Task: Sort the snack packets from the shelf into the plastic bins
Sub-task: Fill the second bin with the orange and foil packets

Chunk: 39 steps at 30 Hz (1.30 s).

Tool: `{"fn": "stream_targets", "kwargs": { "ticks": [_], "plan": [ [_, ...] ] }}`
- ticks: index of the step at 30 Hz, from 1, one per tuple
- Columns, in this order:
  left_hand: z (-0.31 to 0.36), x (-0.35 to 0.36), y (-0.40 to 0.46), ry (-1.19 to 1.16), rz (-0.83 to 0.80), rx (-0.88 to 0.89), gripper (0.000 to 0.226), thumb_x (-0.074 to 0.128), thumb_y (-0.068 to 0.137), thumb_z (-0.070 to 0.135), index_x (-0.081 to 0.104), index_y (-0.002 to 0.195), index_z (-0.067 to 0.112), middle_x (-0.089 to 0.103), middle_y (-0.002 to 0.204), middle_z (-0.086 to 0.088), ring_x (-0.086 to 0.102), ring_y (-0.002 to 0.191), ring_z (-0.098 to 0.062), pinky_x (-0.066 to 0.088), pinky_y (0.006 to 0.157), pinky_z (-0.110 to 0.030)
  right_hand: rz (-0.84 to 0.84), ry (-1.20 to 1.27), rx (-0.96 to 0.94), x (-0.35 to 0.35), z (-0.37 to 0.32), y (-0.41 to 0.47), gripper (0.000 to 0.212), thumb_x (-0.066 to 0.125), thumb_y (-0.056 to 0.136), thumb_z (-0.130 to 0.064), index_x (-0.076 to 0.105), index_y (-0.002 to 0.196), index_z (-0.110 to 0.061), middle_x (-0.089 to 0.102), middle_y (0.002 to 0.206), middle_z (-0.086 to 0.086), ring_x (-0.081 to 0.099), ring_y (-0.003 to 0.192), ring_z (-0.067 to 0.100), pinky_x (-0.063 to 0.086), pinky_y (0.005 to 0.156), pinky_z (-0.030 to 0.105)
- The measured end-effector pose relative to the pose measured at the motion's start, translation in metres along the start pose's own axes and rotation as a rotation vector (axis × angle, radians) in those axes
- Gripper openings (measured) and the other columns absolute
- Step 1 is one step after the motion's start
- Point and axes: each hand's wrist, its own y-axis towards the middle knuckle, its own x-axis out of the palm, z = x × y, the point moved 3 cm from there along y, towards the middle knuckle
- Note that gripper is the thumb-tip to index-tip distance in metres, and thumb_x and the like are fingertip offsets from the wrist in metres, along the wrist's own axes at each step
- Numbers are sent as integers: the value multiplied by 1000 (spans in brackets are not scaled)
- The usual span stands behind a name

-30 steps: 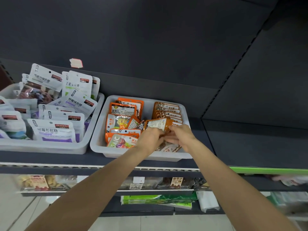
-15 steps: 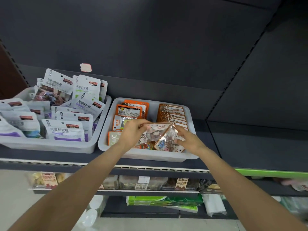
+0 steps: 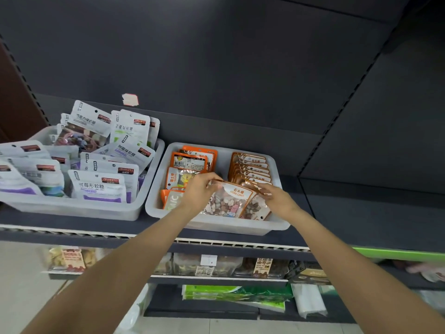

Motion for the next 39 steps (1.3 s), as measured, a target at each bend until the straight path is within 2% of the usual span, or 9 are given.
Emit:
{"fn": "stream_targets", "kwargs": {
  "ticks": [5, 10, 14, 17, 20, 26, 32, 36, 39],
  "plan": [
    [11, 14, 8, 34, -70, 45, 15, 60, 90, 9, 69, 102, 12, 67, 96, 0, 58, 90, -12, 43, 77, -19, 61, -132, 16, -8, 8, -4, 47, 48, 93, 1, 46, 138, -15, 56, 132, 9, 51, 122, 25, 42, 98, 32],
    [14, 15, 13, -22, -38, 39, 14, 61, 90, 11, 70, 100, 13, 65, 91, 6, 57, 87, -7, 41, 71, -11, 109, -149, 13, -8, 10, -1, 32, 62, 89, -8, 62, 121, -12, 65, 115, 8, 59, 106, 21, 45, 85, 25],
    [13, 17, 13, -105, -59, 24, 11, 62, 89, 10, 68, 98, 14, 64, 88, 6, 59, 88, -8, 43, 75, -16, 112, -205, 18, -11, 14, 2, 30, 64, 86, -4, 65, 116, -9, 66, 113, 7, 60, 104, 20, 40, 77, 20],
    [6, 31, 9, 22, -203, -22, 20, 60, 90, 6, 63, 108, 12, 63, 106, -1, 57, 104, -17, 43, 81, -19, 110, -227, 50, -11, 21, 5, 22, 59, 88, -1, 71, 104, -10, 67, 110, 9, 63, 99, 23, 50, 85, 28],
    [4, 38, 12, 149, -323, -36, 32, 60, 89, 6, 58, 119, 18, 59, 124, -5, 55, 116, -21, 46, 93, -27, 181, -225, 60, -14, 22, 3, 18, 58, 91, -7, 72, 94, -18, 69, 102, 6, 64, 92, 22, 54, 81, 37],
    [19, 55, 4, 192, -462, 69, 39, 60, 88, 3, 55, 124, 18, 55, 129, -9, 53, 118, -24, 44, 98, -31, 299, -331, -202, -18, -13, -1, 21, 56, 94, -14, 72, 106, -19, 61, 114, 7, 60, 102, 25, 51, 83, 36],
    [6, 45, 2, 119, -293, -10, 65, 77, 76, 17, 43, 131, 21, 46, 133, -1, 48, 122, -17, 45, 102, -35, 162, -544, -277, -11, -32, -1, 29, 54, 94, -14, 63, 121, -21, 53, 126, 7, 55, 110, 27, 48, 87, 36],
    [4, 43, 3, 211, -360, -1, 73, 75, 78, 21, 36, 140, 21, 42, 140, -4, 44, 127, -21, 41, 105, -35, 179, -15, -80, -14, -10, 4, 37, 65, 88, -12, 60, 124, -18, 67, 113, 6, 61, 105, 20, 48, 86, 29],
    [5, 44, 5, 195, -391, -4, 69, 74, 80, 21, 38, 139, 22, 49, 135, -4, 49, 123, -20, 44, 102, -33, 194, 3, 8, -12, 15, 4, 20, 66, 87, -9, 70, 106, -11, 70, 105, 8, 65, 100, 21, 50, 81, 28]
  ]
}}
